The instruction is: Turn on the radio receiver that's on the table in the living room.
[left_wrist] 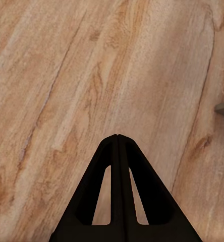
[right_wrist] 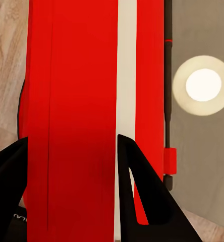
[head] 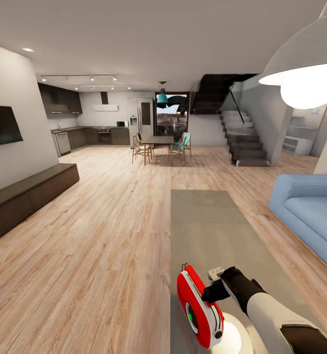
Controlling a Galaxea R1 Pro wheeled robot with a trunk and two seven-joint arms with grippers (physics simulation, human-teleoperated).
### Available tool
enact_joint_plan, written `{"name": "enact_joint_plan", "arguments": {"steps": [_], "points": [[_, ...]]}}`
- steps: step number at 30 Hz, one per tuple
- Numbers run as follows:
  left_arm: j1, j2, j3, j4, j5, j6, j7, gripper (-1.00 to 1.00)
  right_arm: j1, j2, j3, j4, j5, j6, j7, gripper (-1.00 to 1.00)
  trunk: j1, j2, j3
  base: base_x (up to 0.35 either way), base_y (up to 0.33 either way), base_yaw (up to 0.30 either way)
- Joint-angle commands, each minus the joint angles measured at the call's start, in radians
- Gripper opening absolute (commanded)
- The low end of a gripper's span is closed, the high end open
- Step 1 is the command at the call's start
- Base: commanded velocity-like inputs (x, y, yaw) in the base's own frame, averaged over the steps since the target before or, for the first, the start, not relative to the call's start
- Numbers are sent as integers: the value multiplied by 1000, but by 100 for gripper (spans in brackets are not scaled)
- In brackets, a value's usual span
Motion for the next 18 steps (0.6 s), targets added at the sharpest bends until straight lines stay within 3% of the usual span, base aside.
{"name": "enact_joint_plan", "arguments": {"steps": [1,4,14,18], "points": [[0,0,0,0,0,0,0,-100,0,0,-2,0,-4,0,1,-100,4,-7,-3,0,0,0],[0,0,0,0,0,0,0,-100,0,0,-2,0,-4,0,1,-100,15,-28,-12,0,0,0],[0,0,0,0,0,0,0,-100,-1,0,-2,0,-4,0,1,-100,15,-28,-12,0,0,0],[0,-1,0,0,0,0,0,-100,0,0,-2,1,-4,0,1,-100,31,-56,-25,0,0,0]]}}
